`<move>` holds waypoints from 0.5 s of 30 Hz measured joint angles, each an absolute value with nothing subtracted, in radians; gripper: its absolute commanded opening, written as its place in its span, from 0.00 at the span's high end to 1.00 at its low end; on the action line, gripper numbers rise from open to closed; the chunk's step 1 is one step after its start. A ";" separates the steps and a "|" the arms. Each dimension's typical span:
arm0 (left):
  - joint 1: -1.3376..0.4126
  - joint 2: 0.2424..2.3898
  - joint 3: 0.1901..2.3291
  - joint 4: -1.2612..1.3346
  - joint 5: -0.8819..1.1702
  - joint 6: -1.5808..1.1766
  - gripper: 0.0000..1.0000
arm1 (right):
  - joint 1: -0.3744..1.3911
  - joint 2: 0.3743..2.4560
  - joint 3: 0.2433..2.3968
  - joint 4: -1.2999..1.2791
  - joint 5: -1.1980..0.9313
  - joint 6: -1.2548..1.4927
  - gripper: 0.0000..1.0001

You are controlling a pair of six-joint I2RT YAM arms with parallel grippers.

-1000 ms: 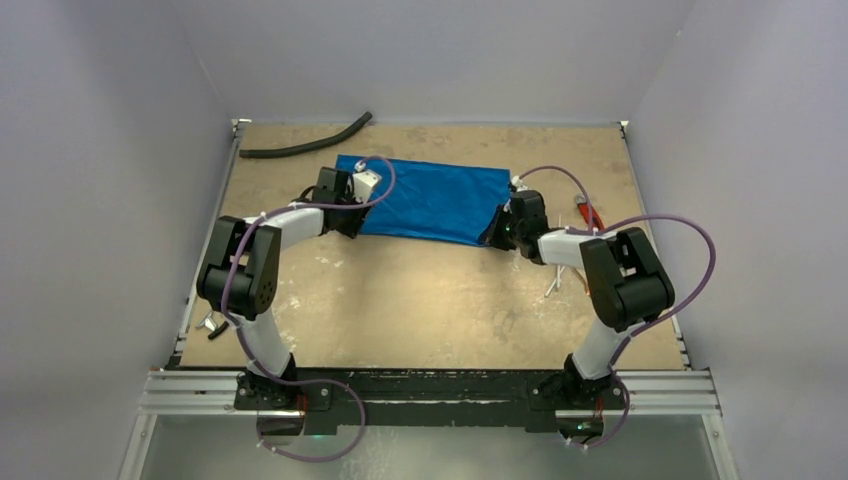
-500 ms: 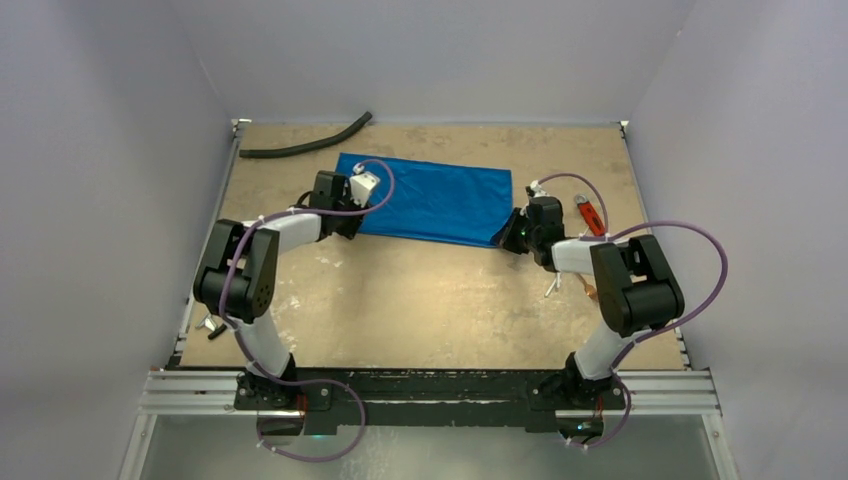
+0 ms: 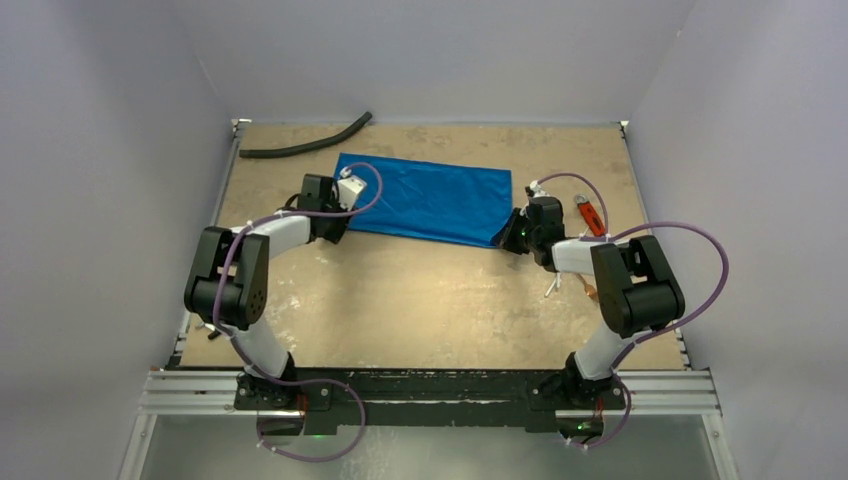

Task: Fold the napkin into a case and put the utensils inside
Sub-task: Smooth out the rectangle-folded napkin at the center of the board.

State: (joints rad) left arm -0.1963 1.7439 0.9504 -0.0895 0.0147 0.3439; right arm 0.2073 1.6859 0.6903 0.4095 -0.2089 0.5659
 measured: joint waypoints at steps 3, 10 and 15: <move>-0.176 1.729 0.940 -0.108 -0.011 0.363 0.56 | 0.207 1.686 0.691 0.408 -0.208 0.563 1.00; -0.072 1.722 0.942 -0.142 -0.035 0.391 0.57 | 0.207 1.686 0.692 0.408 -0.208 0.556 1.00; -0.014 1.722 1.004 -0.286 0.014 0.385 0.57 | 0.207 1.686 0.695 0.405 -0.200 0.548 1.00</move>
State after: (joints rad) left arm -0.0135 1.7218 1.0042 -0.2855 0.0143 0.3855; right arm 0.2073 1.6863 0.6952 0.4053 -0.2005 0.5476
